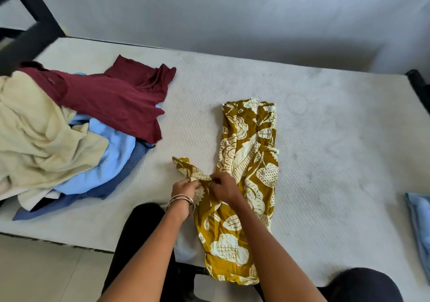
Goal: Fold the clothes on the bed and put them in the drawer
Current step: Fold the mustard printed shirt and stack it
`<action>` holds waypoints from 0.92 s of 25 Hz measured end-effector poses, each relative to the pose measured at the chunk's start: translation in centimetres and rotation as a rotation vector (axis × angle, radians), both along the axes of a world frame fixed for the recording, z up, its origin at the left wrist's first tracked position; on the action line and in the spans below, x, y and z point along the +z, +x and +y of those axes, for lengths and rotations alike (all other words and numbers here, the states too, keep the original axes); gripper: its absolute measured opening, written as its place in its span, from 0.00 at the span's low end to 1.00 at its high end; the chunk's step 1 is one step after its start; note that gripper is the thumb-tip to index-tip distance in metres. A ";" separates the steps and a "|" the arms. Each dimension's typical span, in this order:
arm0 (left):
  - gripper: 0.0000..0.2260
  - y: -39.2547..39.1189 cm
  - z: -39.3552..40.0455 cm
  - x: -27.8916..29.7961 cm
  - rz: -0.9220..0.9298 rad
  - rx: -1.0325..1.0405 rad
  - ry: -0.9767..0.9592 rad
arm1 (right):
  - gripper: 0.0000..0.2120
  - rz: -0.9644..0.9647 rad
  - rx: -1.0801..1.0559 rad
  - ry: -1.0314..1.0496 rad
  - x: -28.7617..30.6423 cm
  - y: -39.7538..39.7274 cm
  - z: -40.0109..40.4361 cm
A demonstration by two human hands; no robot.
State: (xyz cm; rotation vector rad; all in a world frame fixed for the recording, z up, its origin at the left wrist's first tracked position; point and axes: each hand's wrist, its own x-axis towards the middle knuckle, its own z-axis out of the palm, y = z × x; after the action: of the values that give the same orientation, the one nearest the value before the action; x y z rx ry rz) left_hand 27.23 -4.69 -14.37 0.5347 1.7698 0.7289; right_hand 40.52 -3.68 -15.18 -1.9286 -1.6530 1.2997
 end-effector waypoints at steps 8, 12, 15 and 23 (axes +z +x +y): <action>0.24 7.2 -4.6 1.5 0.501 -1.440 0.312 | 0.15 0.196 -0.532 0.008 1.0 9.8 -6.6; 0.24 8.6 -6.7 0.1 0.757 -1.750 0.284 | 0.10 0.490 -0.788 -0.100 -0.9 11.9 -7.5; 0.22 8.3 -7.1 -0.5 0.709 -1.617 0.222 | 0.22 0.391 -0.592 -0.162 -0.8 11.2 -7.2; 0.43 5.7 -6.9 -2.4 0.816 -1.561 0.087 | 0.16 1.111 -0.670 0.064 2.9 14.1 -8.1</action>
State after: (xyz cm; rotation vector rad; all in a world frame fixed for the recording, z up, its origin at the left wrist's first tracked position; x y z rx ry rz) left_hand 32.91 -11.57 -16.75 2.0998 1.3484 -0.6149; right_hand 54.57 -11.76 -12.25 -1.1121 -0.4386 1.5089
